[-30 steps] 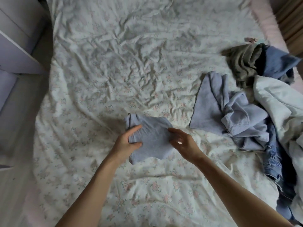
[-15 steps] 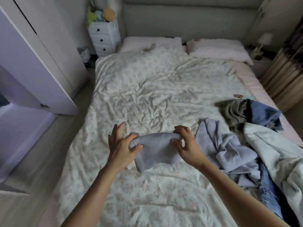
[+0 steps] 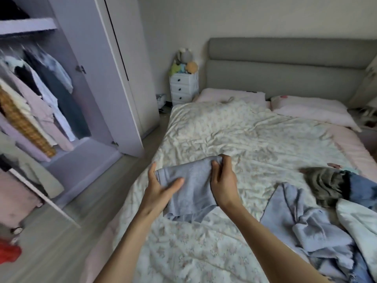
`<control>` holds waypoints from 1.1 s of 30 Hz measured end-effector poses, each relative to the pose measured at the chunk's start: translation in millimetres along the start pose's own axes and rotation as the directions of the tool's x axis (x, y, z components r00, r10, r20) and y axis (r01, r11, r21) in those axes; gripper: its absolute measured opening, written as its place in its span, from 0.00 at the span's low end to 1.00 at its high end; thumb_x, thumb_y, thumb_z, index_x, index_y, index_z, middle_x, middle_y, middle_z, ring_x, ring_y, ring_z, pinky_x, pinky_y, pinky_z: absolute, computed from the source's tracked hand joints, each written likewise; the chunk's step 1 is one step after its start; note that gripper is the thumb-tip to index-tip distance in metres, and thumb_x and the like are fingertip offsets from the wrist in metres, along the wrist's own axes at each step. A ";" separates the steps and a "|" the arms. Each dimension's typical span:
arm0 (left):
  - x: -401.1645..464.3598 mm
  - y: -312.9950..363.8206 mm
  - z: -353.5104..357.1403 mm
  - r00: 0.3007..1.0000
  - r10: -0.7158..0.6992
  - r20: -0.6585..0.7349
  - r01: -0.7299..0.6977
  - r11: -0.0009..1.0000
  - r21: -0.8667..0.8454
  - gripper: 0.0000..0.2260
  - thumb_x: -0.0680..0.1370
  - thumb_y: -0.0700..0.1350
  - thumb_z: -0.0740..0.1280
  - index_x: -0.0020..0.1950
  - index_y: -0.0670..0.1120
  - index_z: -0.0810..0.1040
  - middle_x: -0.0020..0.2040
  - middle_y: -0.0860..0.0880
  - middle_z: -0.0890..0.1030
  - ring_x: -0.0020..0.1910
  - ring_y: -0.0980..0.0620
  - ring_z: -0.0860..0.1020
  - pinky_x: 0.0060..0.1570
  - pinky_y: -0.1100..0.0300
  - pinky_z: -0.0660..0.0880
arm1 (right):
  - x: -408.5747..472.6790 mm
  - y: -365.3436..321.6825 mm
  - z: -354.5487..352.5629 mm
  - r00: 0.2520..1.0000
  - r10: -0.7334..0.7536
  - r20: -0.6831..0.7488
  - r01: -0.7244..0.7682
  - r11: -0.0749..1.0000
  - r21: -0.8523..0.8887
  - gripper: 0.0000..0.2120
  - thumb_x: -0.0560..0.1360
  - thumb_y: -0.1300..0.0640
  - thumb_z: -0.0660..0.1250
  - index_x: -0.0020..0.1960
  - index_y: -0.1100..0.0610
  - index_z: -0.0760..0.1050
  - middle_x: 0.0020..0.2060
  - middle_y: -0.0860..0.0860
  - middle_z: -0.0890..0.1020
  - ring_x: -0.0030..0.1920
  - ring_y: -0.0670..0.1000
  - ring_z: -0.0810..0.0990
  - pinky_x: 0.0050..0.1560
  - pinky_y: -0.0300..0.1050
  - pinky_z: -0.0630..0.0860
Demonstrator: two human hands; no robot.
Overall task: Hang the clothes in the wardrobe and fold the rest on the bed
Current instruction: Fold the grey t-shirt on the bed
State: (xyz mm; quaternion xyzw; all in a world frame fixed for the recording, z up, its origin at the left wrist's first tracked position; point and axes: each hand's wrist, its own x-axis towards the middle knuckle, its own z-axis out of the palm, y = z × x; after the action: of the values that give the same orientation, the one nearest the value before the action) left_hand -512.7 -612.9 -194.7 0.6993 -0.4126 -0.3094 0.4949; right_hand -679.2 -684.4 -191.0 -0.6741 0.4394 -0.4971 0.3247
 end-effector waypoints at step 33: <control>67.9 -70.1 -563.6 0.691 0.557 -0.460 -0.065 0.682 0.728 0.11 0.76 0.40 0.68 0.58 0.45 0.79 0.52 0.42 0.76 0.42 0.42 0.80 0.39 0.48 0.80 | -23.8 -285.6 526.6 0.799 -0.529 0.286 0.531 0.844 0.077 0.23 0.75 0.45 0.49 0.58 0.56 0.75 0.57 0.50 0.70 0.45 0.49 0.78 0.43 0.35 0.71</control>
State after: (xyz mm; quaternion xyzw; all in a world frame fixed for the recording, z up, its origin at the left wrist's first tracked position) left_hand 12.2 -414.8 -83.2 0.8008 -0.4158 0.2173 0.3724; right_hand -101.9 -547.1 -105.8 -0.8377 0.1816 -0.4596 0.2325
